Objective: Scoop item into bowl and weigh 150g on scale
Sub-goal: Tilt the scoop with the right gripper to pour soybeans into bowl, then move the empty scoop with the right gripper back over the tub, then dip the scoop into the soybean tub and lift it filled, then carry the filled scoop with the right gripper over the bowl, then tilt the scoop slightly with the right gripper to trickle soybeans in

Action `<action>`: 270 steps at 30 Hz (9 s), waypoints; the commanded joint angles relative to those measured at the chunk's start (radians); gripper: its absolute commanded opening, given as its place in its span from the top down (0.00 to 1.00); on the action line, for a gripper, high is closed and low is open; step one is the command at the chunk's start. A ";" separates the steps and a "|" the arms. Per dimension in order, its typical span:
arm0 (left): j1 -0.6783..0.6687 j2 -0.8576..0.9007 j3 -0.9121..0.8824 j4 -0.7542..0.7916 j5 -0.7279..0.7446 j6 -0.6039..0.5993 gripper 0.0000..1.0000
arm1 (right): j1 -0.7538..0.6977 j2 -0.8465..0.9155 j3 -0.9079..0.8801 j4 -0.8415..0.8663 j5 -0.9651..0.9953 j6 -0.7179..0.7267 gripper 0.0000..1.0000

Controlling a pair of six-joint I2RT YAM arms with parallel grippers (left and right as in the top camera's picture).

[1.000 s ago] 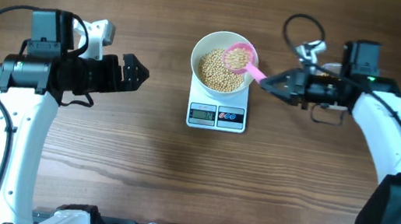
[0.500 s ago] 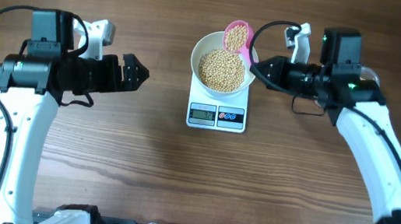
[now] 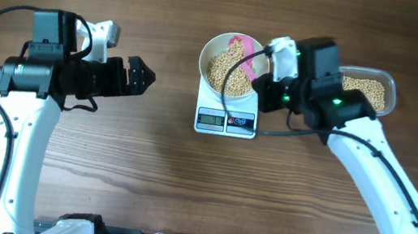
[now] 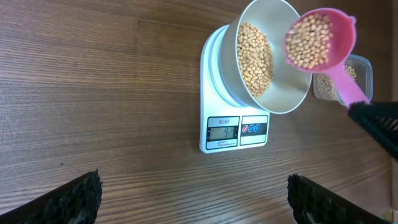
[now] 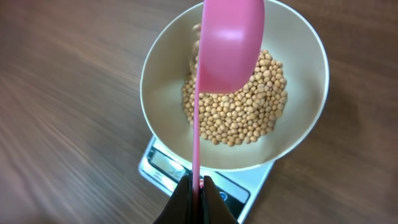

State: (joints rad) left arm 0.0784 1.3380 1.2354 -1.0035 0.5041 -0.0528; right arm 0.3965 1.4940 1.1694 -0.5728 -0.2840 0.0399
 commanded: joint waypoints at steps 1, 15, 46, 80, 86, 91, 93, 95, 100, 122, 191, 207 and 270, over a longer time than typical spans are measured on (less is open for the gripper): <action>-0.003 -0.003 0.019 0.000 0.019 0.020 0.00 | 0.054 -0.011 0.003 0.003 0.197 -0.108 0.96; -0.003 -0.003 0.019 0.000 0.019 0.020 0.00 | 0.090 -0.011 0.003 0.003 0.294 -0.168 0.96; -0.003 -0.003 0.019 0.000 0.019 0.020 0.00 | 0.206 -0.011 0.005 0.084 0.537 -0.485 0.96; -0.003 -0.003 0.019 0.000 0.019 0.020 0.00 | -0.617 -0.139 0.013 -0.263 0.280 -0.277 0.96; -0.003 -0.003 0.019 0.000 0.019 0.020 0.00 | -0.616 -0.014 0.010 -0.275 0.346 -0.276 0.96; -0.003 -0.003 0.019 0.000 0.019 0.020 0.00 | -0.596 0.044 0.010 -0.270 0.442 -0.276 0.96; -0.003 -0.003 0.019 0.000 0.019 0.020 0.00 | -0.578 0.063 0.010 -0.264 0.445 -0.276 0.96; -0.003 -0.003 0.019 0.000 0.019 0.020 0.00 | -0.556 0.084 0.010 -0.256 0.445 -0.274 0.96; -0.003 -0.003 0.019 0.000 0.019 0.020 0.00 | -0.509 0.140 0.010 -0.248 0.443 -0.268 0.96; -0.003 -0.003 0.019 0.000 0.019 0.020 0.00 | -0.545 0.172 0.010 -0.266 0.042 -0.212 0.96; -0.003 -0.003 0.019 0.000 0.019 0.020 0.00 | -0.629 0.170 0.010 -0.110 -1.105 0.188 0.96; -0.003 -0.003 0.019 0.000 0.019 0.020 0.00 | -0.357 0.151 0.010 0.086 -0.740 0.128 0.96; -0.003 -0.003 0.019 0.000 0.019 0.020 0.00 | -0.140 0.030 0.021 -0.012 -0.136 -0.155 0.95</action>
State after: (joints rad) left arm 0.0784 1.3380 1.2354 -1.0035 0.5045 -0.0528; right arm 0.2512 1.5574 1.1728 -0.5900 -0.4023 -0.1078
